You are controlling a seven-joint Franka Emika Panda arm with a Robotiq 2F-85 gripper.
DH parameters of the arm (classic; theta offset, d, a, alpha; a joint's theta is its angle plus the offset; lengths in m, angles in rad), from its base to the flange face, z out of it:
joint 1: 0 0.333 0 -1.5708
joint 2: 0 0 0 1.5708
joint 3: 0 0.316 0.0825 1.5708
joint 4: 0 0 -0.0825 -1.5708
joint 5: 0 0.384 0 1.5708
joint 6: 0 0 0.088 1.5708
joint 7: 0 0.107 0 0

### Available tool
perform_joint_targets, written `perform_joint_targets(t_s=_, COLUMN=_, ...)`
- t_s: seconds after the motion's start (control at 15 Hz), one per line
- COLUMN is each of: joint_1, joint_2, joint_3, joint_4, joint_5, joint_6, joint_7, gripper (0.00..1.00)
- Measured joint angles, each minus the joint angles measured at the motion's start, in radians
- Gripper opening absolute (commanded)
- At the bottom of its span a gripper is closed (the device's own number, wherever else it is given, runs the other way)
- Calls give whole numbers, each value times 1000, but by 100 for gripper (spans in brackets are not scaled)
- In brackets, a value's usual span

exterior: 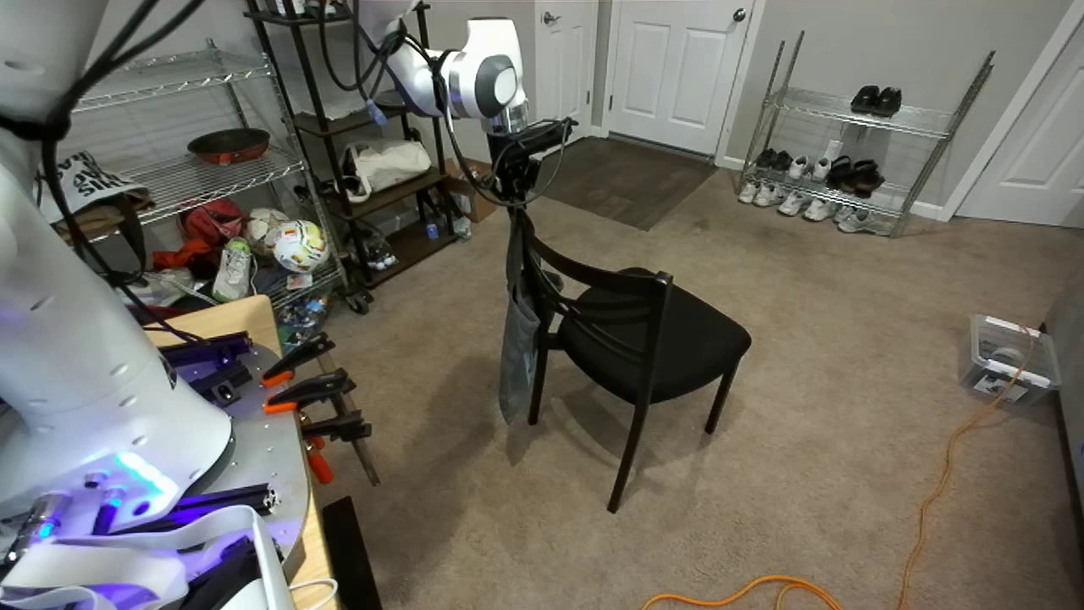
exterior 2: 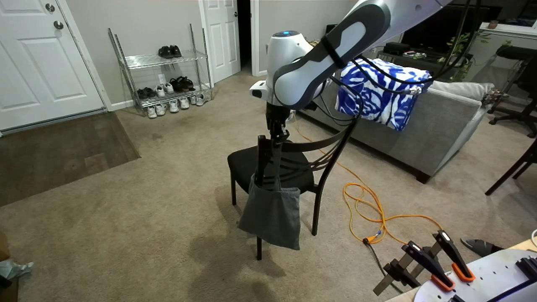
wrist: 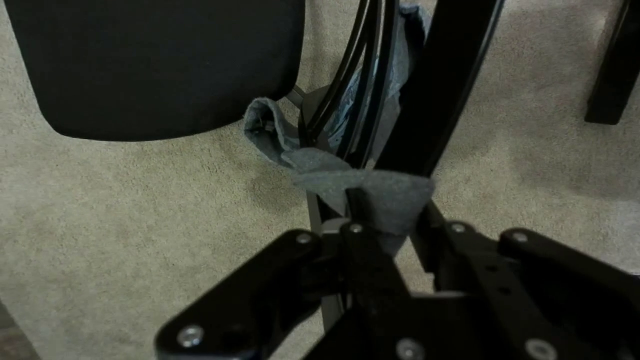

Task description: Put the bag on the right side of the chair

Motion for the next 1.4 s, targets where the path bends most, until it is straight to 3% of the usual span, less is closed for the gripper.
perform_joint_targets(t_s=0.4, joint_1=1, joint_2=-1, joint_3=-2, joint_4=6, joint_5=0, joint_6=0, joint_7=0, gripper=94)
perform_joint_targets(t_s=0.53, joint_1=1, joint_2=-1, joint_3=-3, joint_4=8, joint_5=0, joint_6=0, joint_7=0, gripper=100)
perform_joint_targets(t_s=1.13, joint_1=1, joint_2=-7, joint_3=-3, joint_4=14, joint_5=0, joint_6=2, joint_7=0, gripper=100)
perform_joint_targets(t_s=1.2, joint_1=1, joint_2=-9, joint_3=-3, joint_4=15, joint_5=0, joint_6=2, joint_7=0, gripper=75)
perform_joint_targets(t_s=1.27, joint_1=1, joint_2=-9, joint_3=-3, joint_4=15, joint_5=0, joint_6=3, joint_7=0, gripper=73)
perform_joint_targets(t_s=1.4, joint_1=1, joint_2=-11, joint_3=-3, joint_4=15, joint_5=0, joint_6=4, joint_7=0, gripper=59)
